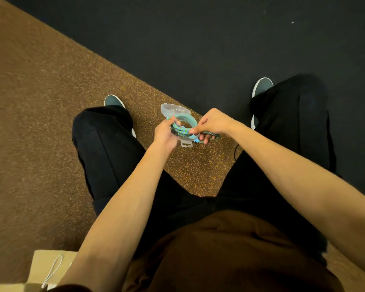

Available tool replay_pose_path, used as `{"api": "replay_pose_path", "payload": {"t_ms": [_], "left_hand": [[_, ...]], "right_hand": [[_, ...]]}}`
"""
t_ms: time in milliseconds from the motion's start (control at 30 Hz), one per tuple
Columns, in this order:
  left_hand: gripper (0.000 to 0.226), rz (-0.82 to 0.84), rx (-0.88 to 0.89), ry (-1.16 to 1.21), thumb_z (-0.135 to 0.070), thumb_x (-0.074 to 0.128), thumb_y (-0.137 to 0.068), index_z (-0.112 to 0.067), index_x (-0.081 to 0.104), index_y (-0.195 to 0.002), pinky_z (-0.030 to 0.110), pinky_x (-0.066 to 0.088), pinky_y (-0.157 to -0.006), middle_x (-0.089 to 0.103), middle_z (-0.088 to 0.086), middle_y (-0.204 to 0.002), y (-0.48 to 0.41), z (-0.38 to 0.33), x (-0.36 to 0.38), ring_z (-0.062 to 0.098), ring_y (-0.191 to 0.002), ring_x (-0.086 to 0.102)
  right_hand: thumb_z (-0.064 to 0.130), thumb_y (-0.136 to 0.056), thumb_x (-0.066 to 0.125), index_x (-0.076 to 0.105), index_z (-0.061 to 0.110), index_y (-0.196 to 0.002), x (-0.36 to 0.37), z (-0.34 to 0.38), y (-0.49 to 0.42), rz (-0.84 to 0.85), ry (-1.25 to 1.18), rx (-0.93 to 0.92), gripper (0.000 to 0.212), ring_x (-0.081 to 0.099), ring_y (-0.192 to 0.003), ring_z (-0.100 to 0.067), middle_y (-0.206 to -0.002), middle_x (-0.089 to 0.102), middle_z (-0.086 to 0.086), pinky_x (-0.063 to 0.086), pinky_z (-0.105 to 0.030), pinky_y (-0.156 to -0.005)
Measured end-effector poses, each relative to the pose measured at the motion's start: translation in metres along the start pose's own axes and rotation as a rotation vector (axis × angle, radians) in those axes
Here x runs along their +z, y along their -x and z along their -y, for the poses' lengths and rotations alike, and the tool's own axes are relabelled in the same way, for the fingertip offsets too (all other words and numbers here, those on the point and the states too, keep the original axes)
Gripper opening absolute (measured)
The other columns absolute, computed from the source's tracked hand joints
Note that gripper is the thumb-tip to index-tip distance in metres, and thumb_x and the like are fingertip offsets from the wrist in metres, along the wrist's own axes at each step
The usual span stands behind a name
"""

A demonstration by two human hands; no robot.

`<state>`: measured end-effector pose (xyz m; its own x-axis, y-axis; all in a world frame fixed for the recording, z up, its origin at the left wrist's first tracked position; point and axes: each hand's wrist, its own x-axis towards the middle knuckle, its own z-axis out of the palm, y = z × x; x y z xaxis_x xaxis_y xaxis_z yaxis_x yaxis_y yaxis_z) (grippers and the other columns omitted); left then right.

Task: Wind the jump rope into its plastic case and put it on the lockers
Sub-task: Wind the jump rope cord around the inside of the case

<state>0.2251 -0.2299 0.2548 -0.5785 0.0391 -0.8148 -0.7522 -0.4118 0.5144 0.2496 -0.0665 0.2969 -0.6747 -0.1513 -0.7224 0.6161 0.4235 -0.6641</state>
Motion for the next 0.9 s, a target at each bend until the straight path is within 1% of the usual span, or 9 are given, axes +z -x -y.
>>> {"api": "replay_pose_path", "payload": {"t_ms": [67, 167, 333, 467, 533, 667, 733, 800, 900], "left_hand": [[0.022, 0.018, -0.015, 0.006, -0.011, 0.044, -0.097, -0.007, 0.052, -0.077, 0.052, 0.049, -0.077, 0.050, 0.007, -0.069, 0.002, -0.001, 0.001, 0.024, -0.075, 0.056], [0.022, 0.065, -0.033, -0.003, -0.012, 0.043, -0.098, -0.006, 0.052, -0.079, 0.059, 0.046, -0.087, 0.052, 0.007, -0.071, 0.002, -0.002, 0.001, 0.026, -0.080, 0.058], [0.016, 0.110, -0.079, -0.049, -0.013, 0.045, -0.097, -0.003, 0.056, -0.105, 0.056, 0.048, -0.085, 0.061, 0.015, -0.090, 0.007, -0.004, 0.002, 0.030, -0.092, 0.061], [0.016, 0.128, -0.114, -0.113, -0.012, 0.042, -0.098, -0.003, 0.055, -0.092, 0.047, 0.050, -0.075, 0.057, 0.012, -0.079, 0.012, -0.003, 0.004, 0.026, -0.081, 0.060], [0.018, 0.131, -0.128, -0.151, -0.012, 0.041, -0.098, -0.002, 0.055, -0.093, 0.047, 0.049, -0.078, 0.059, 0.013, -0.079, 0.013, -0.003, 0.004, 0.026, -0.079, 0.060], [0.021, 0.165, -0.167, -0.217, -0.012, 0.038, -0.099, -0.001, 0.056, -0.098, 0.053, 0.040, -0.104, 0.061, 0.018, -0.097, 0.011, -0.002, 0.003, 0.029, -0.088, 0.060], [0.023, 0.177, -0.191, -0.254, -0.013, 0.037, -0.099, 0.000, 0.056, -0.103, 0.051, 0.040, -0.104, 0.061, 0.023, -0.113, 0.013, 0.000, 0.003, 0.033, -0.100, 0.060], [0.025, 0.171, -0.200, -0.224, -0.013, 0.036, -0.099, 0.001, 0.056, -0.103, 0.049, 0.042, -0.097, 0.053, 0.026, -0.132, 0.014, 0.000, 0.003, 0.037, -0.120, 0.053], [0.028, 0.141, -0.173, -0.138, -0.013, 0.034, -0.100, 0.003, 0.053, -0.112, 0.052, 0.039, -0.096, 0.046, 0.027, -0.140, 0.008, -0.004, 0.002, 0.038, -0.130, 0.045]], "right_hand": [[0.026, -0.078, 0.079, 0.072, -0.008, -0.091, -0.005, 0.000, 0.000, -0.004, 0.006, -0.022, 0.037, 0.057, -0.041, -0.010, -0.060, 0.063, -0.007, 0.042, -0.017, -0.039], [0.029, -0.076, 0.081, 0.071, -0.009, -0.092, -0.012, 0.001, 0.000, 0.029, 0.041, -0.031, 0.042, 0.047, -0.042, -0.009, -0.057, 0.055, -0.003, 0.041, -0.016, -0.043], [0.028, -0.073, 0.084, 0.073, -0.005, -0.083, -0.024, -0.002, -0.002, 0.085, 0.045, 0.002, 0.036, 0.040, -0.042, -0.009, -0.053, 0.048, -0.001, 0.036, -0.017, -0.042], [0.026, -0.070, 0.086, 0.071, -0.009, -0.084, -0.029, -0.007, -0.006, 0.090, 0.059, 0.001, 0.041, 0.039, -0.043, -0.011, -0.056, 0.049, -0.005, 0.035, -0.020, -0.043], [0.025, -0.070, 0.085, 0.072, -0.008, -0.087, -0.030, -0.008, -0.007, 0.104, 0.072, -0.004, 0.039, 0.039, -0.045, -0.011, -0.059, 0.050, -0.007, 0.036, -0.019, -0.044], [0.022, -0.071, 0.084, 0.072, -0.007, -0.088, -0.030, -0.009, -0.009, 0.118, 0.104, -0.013, 0.036, 0.038, -0.047, -0.013, -0.067, 0.051, -0.013, 0.034, -0.024, -0.047], [0.018, -0.071, 0.084, 0.074, -0.003, -0.084, -0.030, -0.009, -0.011, 0.082, 0.072, -0.036, 0.027, 0.035, -0.048, -0.014, -0.070, 0.051, -0.015, 0.032, -0.024, -0.046], [0.018, -0.070, 0.084, 0.075, 0.005, -0.077, -0.031, -0.008, -0.012, 0.048, 0.047, -0.068, 0.017, 0.037, -0.052, -0.016, -0.070, 0.051, -0.015, 0.032, -0.024, -0.046], [0.027, -0.070, 0.085, 0.077, 0.015, -0.073, -0.030, -0.008, -0.013, 0.018, 0.069, -0.097, 0.015, 0.042, -0.066, -0.023, -0.075, 0.058, -0.013, 0.036, -0.026, -0.049]]}}
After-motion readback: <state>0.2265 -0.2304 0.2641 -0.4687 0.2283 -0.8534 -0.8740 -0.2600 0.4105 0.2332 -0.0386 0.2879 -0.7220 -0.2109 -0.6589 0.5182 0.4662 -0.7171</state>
